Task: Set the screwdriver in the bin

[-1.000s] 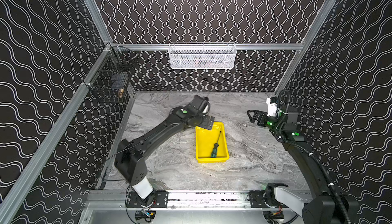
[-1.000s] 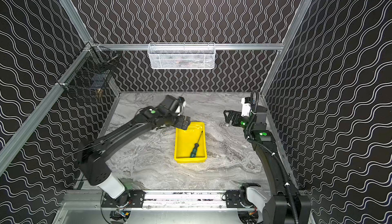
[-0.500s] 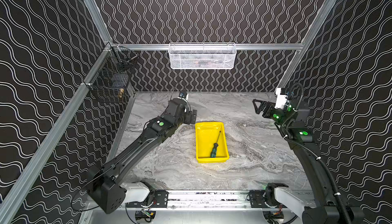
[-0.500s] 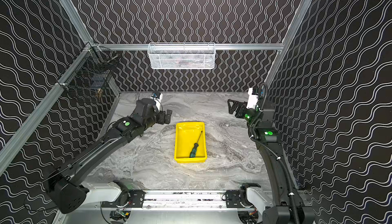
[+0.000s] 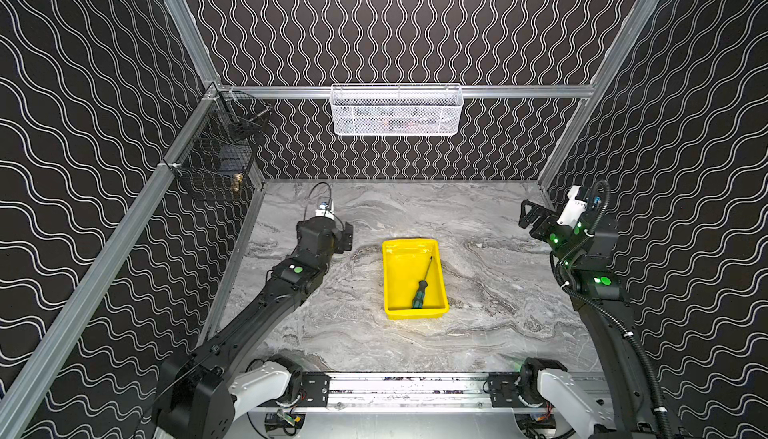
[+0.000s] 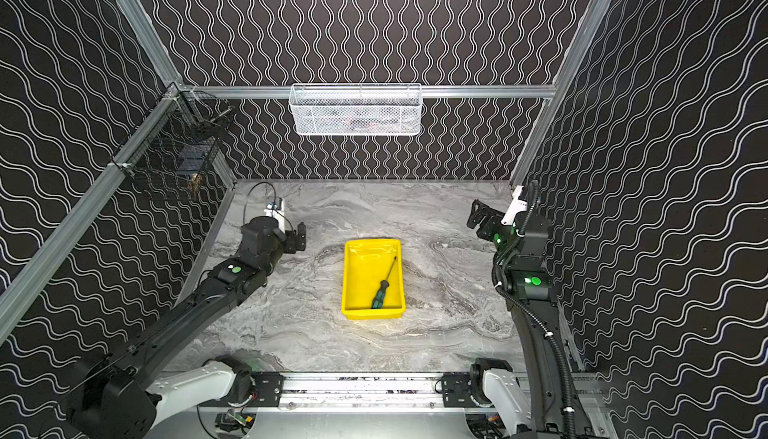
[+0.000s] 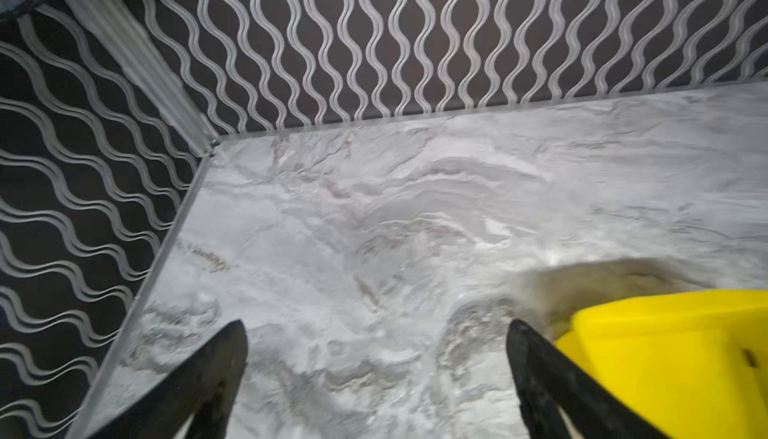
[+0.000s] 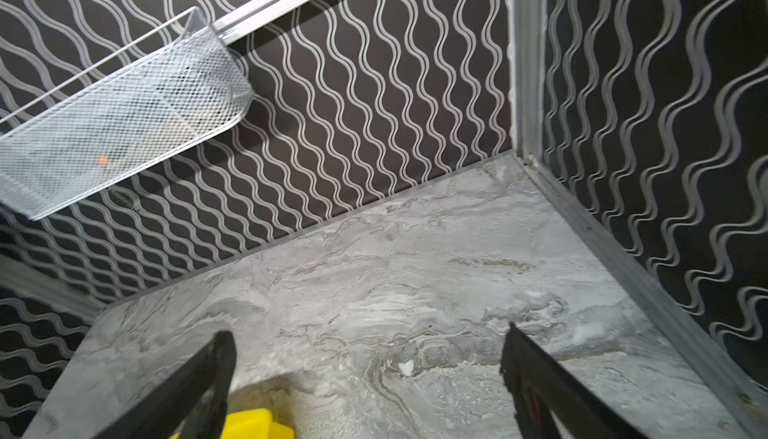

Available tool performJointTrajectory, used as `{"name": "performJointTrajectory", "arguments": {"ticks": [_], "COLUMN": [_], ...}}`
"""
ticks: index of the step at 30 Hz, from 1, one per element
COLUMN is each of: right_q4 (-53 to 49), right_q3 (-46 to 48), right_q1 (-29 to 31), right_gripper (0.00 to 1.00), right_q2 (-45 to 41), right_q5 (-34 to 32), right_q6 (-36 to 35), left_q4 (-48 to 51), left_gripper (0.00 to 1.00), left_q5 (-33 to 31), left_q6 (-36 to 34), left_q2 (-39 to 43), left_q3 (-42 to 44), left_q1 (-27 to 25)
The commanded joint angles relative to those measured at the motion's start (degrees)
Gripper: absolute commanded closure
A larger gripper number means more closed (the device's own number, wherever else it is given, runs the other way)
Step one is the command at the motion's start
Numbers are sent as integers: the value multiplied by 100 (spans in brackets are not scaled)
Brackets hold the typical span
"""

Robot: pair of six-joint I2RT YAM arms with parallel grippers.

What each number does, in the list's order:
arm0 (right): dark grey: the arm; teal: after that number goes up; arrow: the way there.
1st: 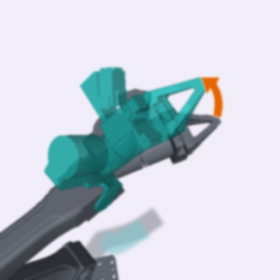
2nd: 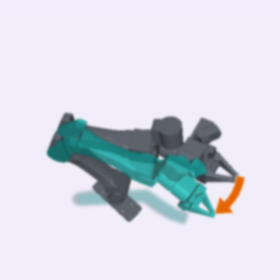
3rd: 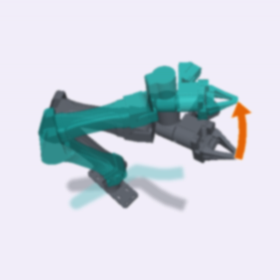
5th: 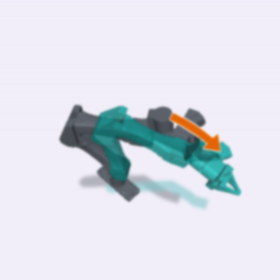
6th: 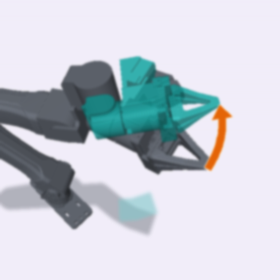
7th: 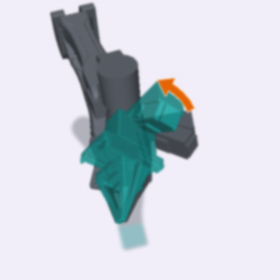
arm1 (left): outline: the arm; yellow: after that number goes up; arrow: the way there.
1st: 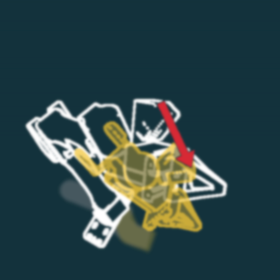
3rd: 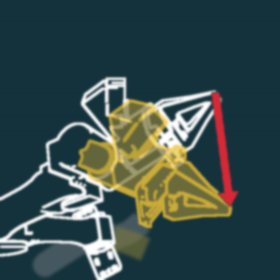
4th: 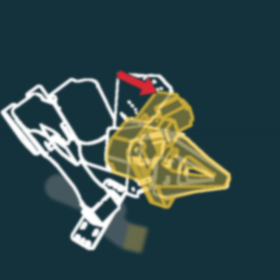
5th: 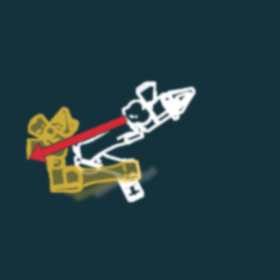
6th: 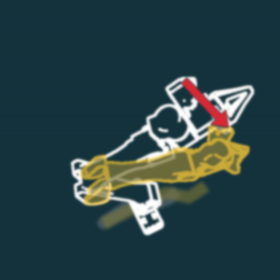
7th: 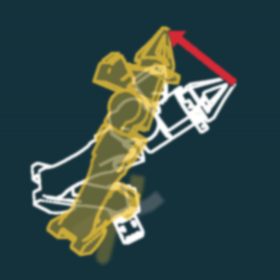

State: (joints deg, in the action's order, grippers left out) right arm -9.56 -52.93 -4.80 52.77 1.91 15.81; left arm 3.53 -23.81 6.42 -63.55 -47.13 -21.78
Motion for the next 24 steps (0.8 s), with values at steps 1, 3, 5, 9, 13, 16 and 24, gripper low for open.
{"name": "performJointTrajectory", "arguments": {"ticks": [1,3,5,9,13,16,24], "right_q4": [7,230,697,1283,1905,2193,3401], "right_q3": [72,213,511,973,1380,1633,2541], "right_q1": [-60,-65,-74,-85,-92,-91,-100], "right_gripper": [0,0,0,0,0,0,0], "right_q2": [-42,-56,-110,-274,-243,-205,-104], "right_q5": [-32,170,301,238,421,460,14], "right_q6": [-118,-389,-621,-557,-1047,-1209,-1045], "left_q4": [-346,-396,-603,-1141,-1481,-1758,-3064], "left_gripper": [1,1,1,1,1,1,1], "left_q5": [717,1046,1339,2113,2754,2829,2751], "left_q6": [-200,-251,-324,-397,-224,-112,-103], "left_q2": [215,366,445,301,27,-105,-506], "left_q3": [112,234,417,817,1041,1251,2071], "left_q1": [452,719,939,1506,2145,2475,2775]}}
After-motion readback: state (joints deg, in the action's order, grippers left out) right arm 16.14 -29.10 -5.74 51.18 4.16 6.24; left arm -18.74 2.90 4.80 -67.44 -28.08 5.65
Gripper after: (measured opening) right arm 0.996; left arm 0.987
